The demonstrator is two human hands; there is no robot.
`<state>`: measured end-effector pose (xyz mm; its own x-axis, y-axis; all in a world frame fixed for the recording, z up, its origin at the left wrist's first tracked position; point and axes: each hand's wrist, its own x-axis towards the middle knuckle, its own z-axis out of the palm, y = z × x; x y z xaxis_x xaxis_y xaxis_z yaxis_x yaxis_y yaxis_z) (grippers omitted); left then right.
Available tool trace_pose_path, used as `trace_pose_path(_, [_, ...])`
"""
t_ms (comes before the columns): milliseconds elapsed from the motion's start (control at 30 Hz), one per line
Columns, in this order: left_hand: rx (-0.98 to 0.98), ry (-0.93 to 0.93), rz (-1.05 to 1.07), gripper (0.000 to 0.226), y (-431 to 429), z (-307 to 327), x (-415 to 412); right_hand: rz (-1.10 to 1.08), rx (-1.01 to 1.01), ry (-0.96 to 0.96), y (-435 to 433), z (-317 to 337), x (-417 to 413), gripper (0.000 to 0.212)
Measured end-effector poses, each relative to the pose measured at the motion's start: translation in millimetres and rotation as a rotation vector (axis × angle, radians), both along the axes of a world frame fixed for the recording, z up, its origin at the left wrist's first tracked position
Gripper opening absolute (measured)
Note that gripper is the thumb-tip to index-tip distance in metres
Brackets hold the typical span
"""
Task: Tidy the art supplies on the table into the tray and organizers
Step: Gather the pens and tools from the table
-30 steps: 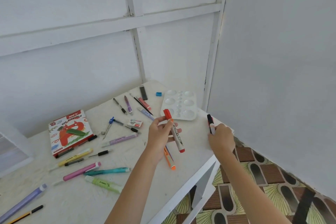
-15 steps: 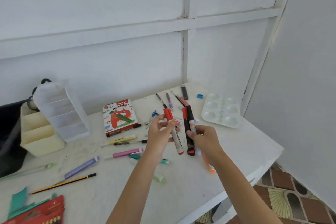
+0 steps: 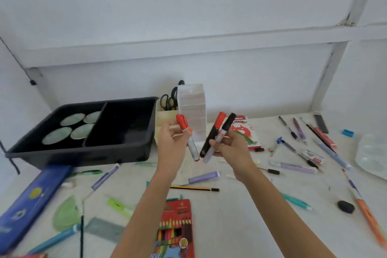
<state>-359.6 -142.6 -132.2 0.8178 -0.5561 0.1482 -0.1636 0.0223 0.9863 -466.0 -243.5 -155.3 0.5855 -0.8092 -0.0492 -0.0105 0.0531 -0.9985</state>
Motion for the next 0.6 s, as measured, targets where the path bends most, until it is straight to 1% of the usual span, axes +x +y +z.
trace_pose_path(100, [-0.038,-0.088,0.051,0.021,21.8,7.0,36.5,-0.005,-0.115,-0.012,15.9,10.0,44.7,0.021])
trace_pose_path(200, [-0.056,-0.175,0.078,0.024,32.3,12.5,68.6,-0.062,-0.324,0.029,27.4,17.8,82.7,0.022])
trace_pose_path(300, [-0.052,-0.243,0.104,0.026,30.9,14.9,98.5,-0.113,-0.491,0.053,34.2,25.1,113.0,0.021])
trace_pose_path(400, [-0.053,-0.244,0.101,0.026,22.1,14.2,122.9,-0.136,-0.623,0.113,33.2,28.8,140.5,0.017])
trace_pose_path(533, [-0.062,-0.227,0.061,0.023,2.9,6.1,148.2,-0.127,-0.705,0.196,26.4,24.9,174.2,0.019])
trace_pose_path(600, [-0.052,-0.229,0.047,0.023,-7.8,0.2,158.1,-0.125,-0.737,0.246,23.5,20.6,187.1,0.016])
